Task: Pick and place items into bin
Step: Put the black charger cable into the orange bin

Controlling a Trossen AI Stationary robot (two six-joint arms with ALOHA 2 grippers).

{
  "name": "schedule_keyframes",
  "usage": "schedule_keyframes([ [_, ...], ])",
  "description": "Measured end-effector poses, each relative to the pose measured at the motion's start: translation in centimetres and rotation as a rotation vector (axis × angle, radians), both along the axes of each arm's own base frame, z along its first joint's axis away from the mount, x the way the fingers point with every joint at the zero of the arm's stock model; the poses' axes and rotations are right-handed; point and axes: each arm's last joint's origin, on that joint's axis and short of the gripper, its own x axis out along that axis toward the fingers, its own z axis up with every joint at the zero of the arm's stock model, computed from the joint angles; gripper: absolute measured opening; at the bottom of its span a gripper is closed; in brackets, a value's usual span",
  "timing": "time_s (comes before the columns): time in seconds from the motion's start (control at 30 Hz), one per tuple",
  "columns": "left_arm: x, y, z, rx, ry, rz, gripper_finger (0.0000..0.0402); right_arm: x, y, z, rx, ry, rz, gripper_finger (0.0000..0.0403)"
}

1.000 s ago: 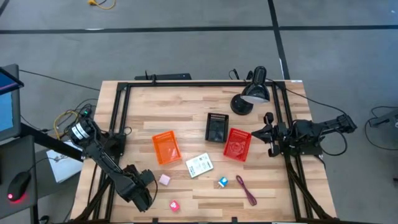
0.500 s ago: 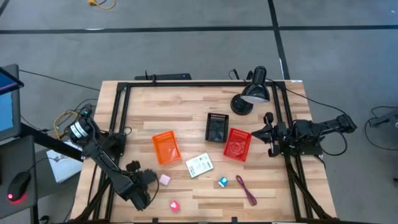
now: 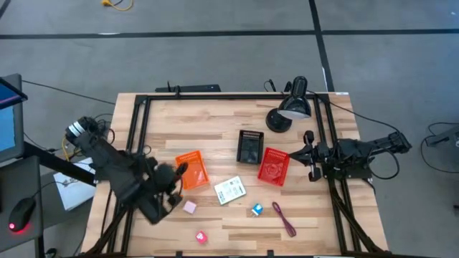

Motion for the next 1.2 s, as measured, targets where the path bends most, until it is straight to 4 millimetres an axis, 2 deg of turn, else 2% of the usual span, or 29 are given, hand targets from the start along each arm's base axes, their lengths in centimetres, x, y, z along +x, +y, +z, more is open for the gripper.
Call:
schedule_keyframes([
  [0.07, 1.1, 1.1, -0.1, -0.023, -0.051, 0.065, 0.0082, 0.0, 0.0, 0.0, -0.002, 0.000, 0.000, 0.0001],
  [0.17, 2.8, 2.9, -0.6, -0.071, -0.011, 0.107, 0.0079, 0.0, 0.0, 0.0, -0.003, 0.002, 0.000, 0.0001],
  [0.27, 4.4, 4.5, -2.5, -0.116, 0.042, 0.174, 0.0073, 0.0, 0.0, 0.0, -0.003, 0.005, 0.000, 0.0001],
  [0.4, 5.1, 6.4, -4.6, -0.154, 0.077, 0.233, 0.0074, 0.0, 0.0, 0.0, 0.013, 0.006, 0.001, 0.0001],
  [0.5, 6.1, 6.6, -5.6, -0.264, 0.019, 0.215, 0.0080, 0.0, 0.0, -0.1, 0.044, 0.016, 0.002, 0.0001],
  [0.6, 6.2, 6.6, -6.9, -0.331, 0.003, 0.225, 0.0085, 0.0, 0.0, -0.1, 0.054, 0.017, 0.003, 0.0001],
  [0.83, 5.7, 6.8, -9.7, -0.360, 0.074, 0.242, 0.0081, 0.0, 0.0, -0.2, 0.094, 0.025, 0.005, 0.0001],
  [1.03, 5.8, 7.1, -9.9, -0.317, 0.114, 0.197, 0.0133, 0.1, 0.0, -0.3, 0.166, 0.038, 0.005, 0.0001],
  [1.2, 5.8, 7.3, -10.0, -0.320, 0.126, 0.205, 0.0172, 0.2, -0.1, -0.2, 0.118, 0.031, -0.038, 0.0001],
])
